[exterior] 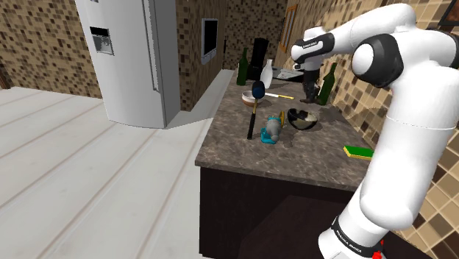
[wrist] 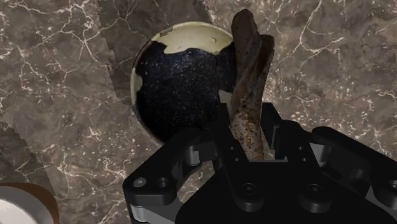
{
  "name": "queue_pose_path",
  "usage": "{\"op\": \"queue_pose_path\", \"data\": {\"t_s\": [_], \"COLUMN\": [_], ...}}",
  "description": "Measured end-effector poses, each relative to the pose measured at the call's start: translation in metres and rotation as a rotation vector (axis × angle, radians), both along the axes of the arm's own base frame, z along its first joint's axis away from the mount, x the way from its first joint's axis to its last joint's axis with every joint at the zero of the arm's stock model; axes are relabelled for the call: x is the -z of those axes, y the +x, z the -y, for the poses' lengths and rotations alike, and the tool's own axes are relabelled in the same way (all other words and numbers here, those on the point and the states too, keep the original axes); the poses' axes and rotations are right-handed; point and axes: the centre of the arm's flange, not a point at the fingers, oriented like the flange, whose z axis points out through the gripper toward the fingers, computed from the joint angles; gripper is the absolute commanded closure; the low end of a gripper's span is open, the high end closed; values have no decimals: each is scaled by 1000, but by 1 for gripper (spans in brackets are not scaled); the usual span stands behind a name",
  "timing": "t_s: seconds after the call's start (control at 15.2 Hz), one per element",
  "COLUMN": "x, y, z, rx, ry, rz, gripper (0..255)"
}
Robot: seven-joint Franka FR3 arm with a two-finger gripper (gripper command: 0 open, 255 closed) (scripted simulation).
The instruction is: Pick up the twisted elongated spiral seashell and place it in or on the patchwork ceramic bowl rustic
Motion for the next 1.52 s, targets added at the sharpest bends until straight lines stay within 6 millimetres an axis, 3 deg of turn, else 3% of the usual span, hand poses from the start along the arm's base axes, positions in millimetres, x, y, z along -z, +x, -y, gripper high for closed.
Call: {"op": "queue_pose_path", "data": {"t_s": [0.13,0.33,1.12,1.52], "x": [-3,9,72,79], "y": [21,33,35,34], "z": [16,25,27,27], "rx": [1,-3,-3,-3], "ry": [-1,1,2,2], "rz": [0,0,0,1], "gripper": [255,255,255,255]}}
